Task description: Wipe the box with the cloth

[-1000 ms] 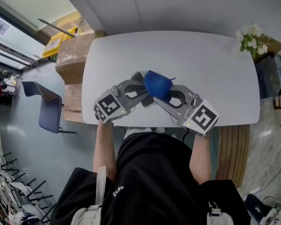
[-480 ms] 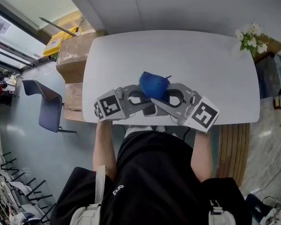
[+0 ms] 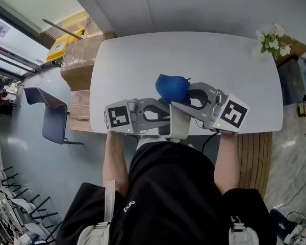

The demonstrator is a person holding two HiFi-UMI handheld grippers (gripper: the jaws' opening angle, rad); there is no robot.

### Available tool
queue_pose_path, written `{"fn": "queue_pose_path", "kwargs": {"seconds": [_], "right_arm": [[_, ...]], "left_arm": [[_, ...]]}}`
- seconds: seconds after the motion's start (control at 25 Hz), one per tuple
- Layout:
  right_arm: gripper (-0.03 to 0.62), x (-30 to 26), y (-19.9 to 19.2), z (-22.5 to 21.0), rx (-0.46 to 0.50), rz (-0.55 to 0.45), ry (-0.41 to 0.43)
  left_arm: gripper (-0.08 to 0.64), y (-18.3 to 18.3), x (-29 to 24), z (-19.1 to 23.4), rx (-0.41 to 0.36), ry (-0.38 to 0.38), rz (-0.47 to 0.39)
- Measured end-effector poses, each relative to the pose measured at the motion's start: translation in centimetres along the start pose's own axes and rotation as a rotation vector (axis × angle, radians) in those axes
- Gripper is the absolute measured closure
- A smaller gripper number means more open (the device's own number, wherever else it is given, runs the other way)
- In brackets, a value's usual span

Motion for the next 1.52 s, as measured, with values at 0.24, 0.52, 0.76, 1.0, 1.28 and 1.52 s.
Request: {"fn": "queue_pose_path", "kwargs": {"seconds": [0.24, 0.52, 0.76, 1.0, 1.28, 1.52], "right_arm": [[0.523, 1.4, -0.2, -1.6, -0.089, -0.131, 0.060], [0.525, 2.9, -1.7, -3.4, -0.185, -0.251, 0.070], [0.525, 2.8, -3.4, -4.0, -0.227, -0.236, 0.070], [0.526, 3.0, -4.5, -3.8, -0.229, -0.235, 0.078], [0.526, 2.4, -5.8, -2.8, -0.250, -0.198, 0.133], [0.526, 1.4, -6.2, -1.4, -0.250, -0.168, 0.192]], "left_arm": [[0.515, 1.4, -0.1, -0.4, 0.025, -0.013, -0.094], [0.515, 2.4, 0.3, -0.6, 0.028, -0.048, -0.183], [0.515, 3.0, 0.6, -0.4, 0.018, -0.050, -0.264], [0.515, 3.9, 1.4, -0.3, -0.013, -0.015, -0.404], [0.515, 5.1, 2.4, -0.1, -0.018, 0.045, -0.530], [0.515, 5.2, 3.8, 0.9, 0.000, 0.161, -0.628]]}}
Point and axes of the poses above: the fingertips, and each gripper's own axes: x backward along the fingers, z to its left, y out of its top, the point moved 7 cm from there along x, backward along the fingers, and after that the axes turned 13 degrees about -x, right-handed, at the moved point
